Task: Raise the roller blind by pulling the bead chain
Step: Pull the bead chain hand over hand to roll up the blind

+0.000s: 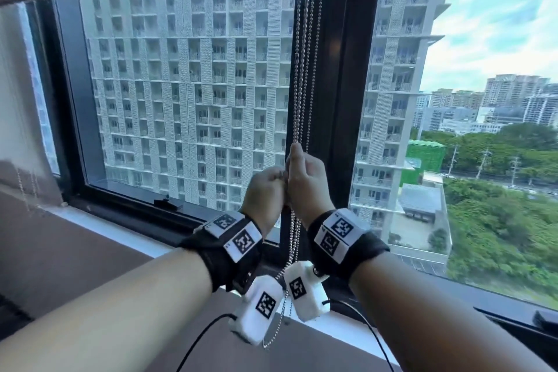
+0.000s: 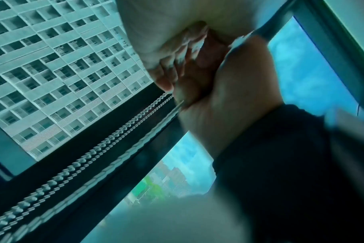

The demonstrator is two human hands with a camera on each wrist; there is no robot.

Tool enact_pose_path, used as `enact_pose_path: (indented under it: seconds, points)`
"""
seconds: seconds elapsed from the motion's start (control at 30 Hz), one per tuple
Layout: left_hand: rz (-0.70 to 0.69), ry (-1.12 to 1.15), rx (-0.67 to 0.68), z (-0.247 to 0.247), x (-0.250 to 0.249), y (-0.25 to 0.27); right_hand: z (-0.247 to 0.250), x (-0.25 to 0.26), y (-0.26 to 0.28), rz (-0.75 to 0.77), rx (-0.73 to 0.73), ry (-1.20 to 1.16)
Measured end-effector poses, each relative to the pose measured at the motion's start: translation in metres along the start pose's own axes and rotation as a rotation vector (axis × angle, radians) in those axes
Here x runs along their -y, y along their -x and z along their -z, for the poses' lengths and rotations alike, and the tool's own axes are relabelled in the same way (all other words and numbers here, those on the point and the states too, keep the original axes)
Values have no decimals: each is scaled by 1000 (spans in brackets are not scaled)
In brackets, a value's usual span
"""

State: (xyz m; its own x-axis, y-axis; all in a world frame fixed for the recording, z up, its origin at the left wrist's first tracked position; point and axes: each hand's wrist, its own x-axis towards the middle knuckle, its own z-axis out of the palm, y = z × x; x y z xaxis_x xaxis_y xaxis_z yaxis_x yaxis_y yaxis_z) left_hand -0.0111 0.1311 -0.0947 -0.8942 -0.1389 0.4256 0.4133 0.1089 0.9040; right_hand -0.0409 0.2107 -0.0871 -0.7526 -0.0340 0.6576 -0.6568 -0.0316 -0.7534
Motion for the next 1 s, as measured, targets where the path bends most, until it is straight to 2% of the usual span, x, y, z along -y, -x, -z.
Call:
enact_pose_path:
  seconds: [0.1, 0.2, 0.3, 0.63, 0.9, 1.0]
  points:
    - [-62, 65, -63, 0, -23, -7, -1, -21, 16, -5, 19, 11]
    - [-90, 212, -23, -7, -48, -16, -4, -37, 32, -44, 5, 44]
    - [-108, 253, 9, -15, -60, -24, -2, -41, 41, -61, 15, 51]
    - [-85, 294, 15, -19, -55, -25, 2, -43, 45, -60, 108, 54]
    - [-90, 279, -6, -15, -52, -25, 14, -37, 36, -188, 194, -55]
    - [-95, 264, -29, -14, -46, -22, 20, -32, 25, -116, 169, -36]
